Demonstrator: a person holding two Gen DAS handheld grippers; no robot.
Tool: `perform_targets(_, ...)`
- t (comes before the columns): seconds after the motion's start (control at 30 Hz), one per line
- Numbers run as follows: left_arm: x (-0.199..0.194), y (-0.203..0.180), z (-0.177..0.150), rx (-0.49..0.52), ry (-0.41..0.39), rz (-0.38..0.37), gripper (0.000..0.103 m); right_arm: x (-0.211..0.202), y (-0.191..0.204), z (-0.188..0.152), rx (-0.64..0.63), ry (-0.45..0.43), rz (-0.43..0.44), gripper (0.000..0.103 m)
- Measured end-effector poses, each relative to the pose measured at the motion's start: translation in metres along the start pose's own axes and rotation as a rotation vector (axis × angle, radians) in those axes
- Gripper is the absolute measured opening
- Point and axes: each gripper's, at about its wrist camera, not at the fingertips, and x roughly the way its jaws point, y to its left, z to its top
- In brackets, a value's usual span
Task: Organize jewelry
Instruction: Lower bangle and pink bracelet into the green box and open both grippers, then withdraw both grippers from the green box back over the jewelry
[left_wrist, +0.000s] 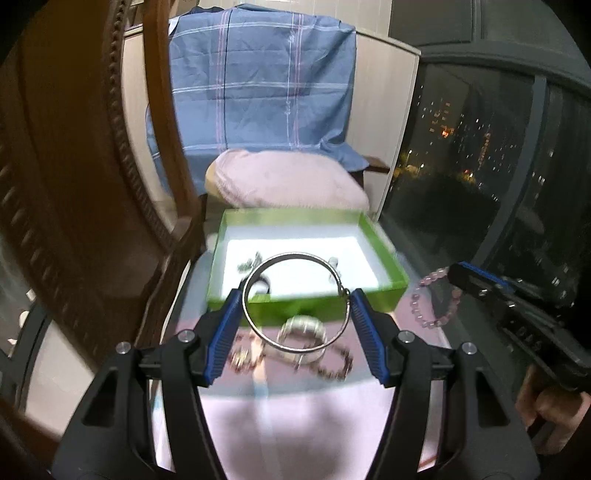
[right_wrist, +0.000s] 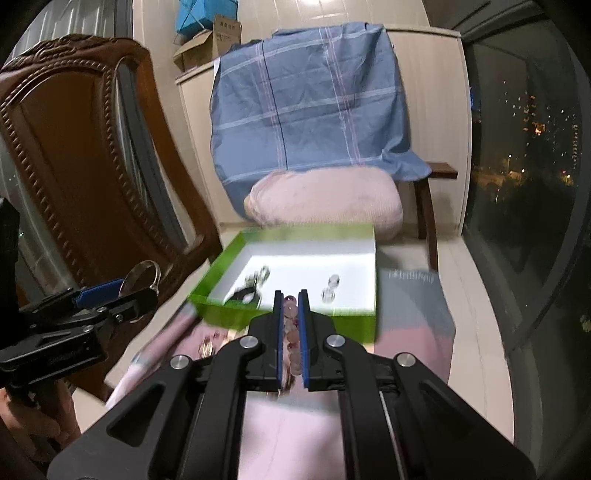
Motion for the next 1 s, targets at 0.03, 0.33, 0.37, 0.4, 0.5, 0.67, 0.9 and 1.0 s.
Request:
perform_targets(0.03,0.008,-0.002,0.011,0.002,-0.006,-0.013,0.06,0.007,-0.002,0.008,-0.001,-0.014,-0.006,0.008)
perform_targets(0.33,0.13,0.004,0.055,-0.046,0.105,-0.071,0.06,0.101,-0.039,0.037,0.058,0.022,-0.083,0.008)
perform_targets(0.37,0.141,0.005,0.054,-0.049,0.12,-0.07,0.06,0.111,-0.044,0.035,0.063,0.032,-0.095,0.008)
perform_targets(0.4,0.155,0.007,0.053,-0.058,0.136,-0.065,0.06,0.118,-0.047,0.035,0.067,0.043,-0.103,0.008)
perform_targets(0.5,0.182,0.014,0.051,-0.1,0.171,-0.07,0.06,0.142,-0.059,0.031,0.084,0.086,-0.12,0.008)
perform_targets(0.67,0.204,0.017,0.047,-0.097,0.227,-0.095,0.067,0.163,-0.065,0.022,0.05,0.142,-0.17,0.023)
perform_targets(0.9,0.106,0.021,0.086,-0.069,0.055,-0.114,0.095,0.067,-0.063,0.047,0.105,-0.131,-0.154,0.068)
perform_targets(1.0,0.025,0.024,0.096,-0.055,-0.104,-0.107,0.099,0.009,-0.064,0.044,0.14,-0.271,-0.135,0.076)
